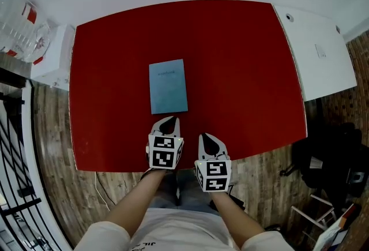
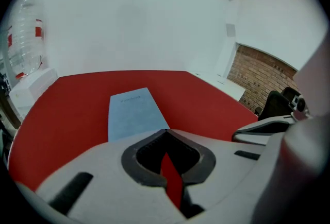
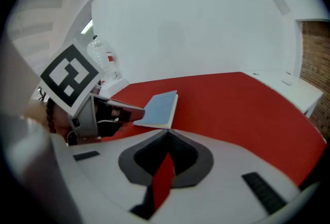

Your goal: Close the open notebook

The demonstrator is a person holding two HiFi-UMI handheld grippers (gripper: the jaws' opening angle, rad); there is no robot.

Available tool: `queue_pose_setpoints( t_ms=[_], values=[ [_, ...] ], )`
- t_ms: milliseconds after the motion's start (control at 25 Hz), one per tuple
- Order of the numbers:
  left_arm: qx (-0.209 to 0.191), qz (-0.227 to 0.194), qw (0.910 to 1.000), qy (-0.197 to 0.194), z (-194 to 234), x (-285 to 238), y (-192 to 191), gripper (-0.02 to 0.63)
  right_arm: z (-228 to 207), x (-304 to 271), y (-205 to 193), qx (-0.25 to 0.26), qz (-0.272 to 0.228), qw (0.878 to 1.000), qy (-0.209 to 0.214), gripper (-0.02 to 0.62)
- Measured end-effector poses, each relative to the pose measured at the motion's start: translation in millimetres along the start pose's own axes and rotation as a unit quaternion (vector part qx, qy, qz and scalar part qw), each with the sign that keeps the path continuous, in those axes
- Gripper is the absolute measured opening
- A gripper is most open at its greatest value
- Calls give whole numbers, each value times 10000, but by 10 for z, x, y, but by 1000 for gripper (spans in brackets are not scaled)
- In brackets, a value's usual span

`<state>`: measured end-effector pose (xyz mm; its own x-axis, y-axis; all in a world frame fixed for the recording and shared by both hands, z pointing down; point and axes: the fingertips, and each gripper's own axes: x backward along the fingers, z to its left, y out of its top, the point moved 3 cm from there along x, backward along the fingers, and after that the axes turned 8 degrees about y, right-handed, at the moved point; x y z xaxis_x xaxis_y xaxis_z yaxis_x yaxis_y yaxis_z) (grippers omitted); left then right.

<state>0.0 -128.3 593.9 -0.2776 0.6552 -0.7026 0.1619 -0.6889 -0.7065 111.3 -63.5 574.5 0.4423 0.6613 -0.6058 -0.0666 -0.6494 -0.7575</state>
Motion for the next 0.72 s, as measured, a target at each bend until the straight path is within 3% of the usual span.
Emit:
queue_pose_setpoints(
  t_ms=[200, 440, 720],
  values=[
    [289, -98, 9995, -108, 133, 649, 2, 6, 305, 216, 153, 172, 5, 9997, 147, 5],
    [324, -341, 9986, 230, 349, 1512, -177, 6, 744, 479, 239, 292, 116, 9985, 441, 4],
    [665, -601, 9942, 603, 516, 1897, -227, 5, 1133, 598, 347, 352, 2, 9969, 704, 3]
  ],
)
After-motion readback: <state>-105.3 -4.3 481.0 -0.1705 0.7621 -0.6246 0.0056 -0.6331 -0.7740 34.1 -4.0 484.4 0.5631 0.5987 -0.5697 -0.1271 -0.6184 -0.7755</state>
